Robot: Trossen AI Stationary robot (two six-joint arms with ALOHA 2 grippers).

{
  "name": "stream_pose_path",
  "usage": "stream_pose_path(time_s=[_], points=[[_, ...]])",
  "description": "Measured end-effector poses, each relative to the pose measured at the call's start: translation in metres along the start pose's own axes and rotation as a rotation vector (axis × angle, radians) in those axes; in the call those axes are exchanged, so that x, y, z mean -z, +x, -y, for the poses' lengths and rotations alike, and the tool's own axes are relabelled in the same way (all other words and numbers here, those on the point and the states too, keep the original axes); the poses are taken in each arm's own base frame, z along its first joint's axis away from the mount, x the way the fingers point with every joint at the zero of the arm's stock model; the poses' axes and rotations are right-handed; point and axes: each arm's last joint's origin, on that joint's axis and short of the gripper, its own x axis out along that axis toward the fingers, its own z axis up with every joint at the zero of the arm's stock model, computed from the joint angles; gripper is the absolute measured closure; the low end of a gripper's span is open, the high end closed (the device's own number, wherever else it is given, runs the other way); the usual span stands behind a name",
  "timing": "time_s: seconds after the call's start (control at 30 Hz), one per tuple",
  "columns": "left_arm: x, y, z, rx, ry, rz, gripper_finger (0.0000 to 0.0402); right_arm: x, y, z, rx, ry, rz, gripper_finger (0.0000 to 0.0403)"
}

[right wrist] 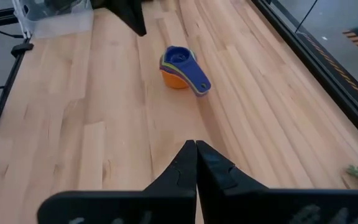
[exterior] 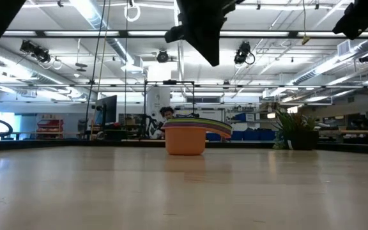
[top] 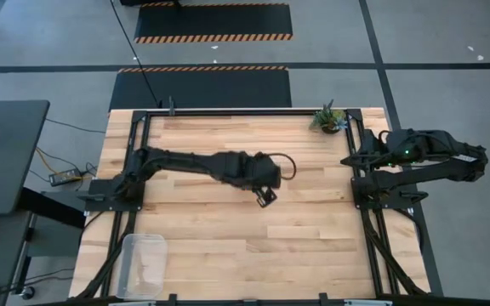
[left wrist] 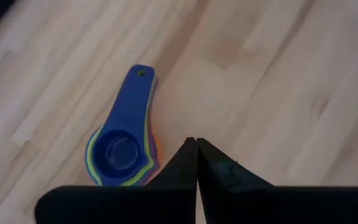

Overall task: Nest measuring cups in basket
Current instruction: Put the stacked measuring cups into the transparent bin

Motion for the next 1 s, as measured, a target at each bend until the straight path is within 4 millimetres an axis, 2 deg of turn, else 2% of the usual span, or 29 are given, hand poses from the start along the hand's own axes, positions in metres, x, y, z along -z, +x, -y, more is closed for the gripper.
stream_pose_path(time_s=[0.23,0.4,0.67,1.0], points=[[0.005,-0.002,0.007,-0.061,0.033,0.051,0.0393,0.000,0.000,0.000,-0.015,0.004,-0.003,0.0396],[0.004,-0.002,0.007,-0.069,0.112,0.055,0.0393,0.001,0.001,-0.004,-0.136,-0.052,-0.038,0.0394],[0.003,-0.002,0.007,-0.066,0.141,0.065,0.0393,0.004,0.004,-0.008,-0.271,-0.070,-0.126,0.0393],[0.009,0.001,0.018,-0.064,0.157,0.066,0.0393,-0.002,0.005,-0.009,-0.279,-0.044,-0.071,0.0384]])
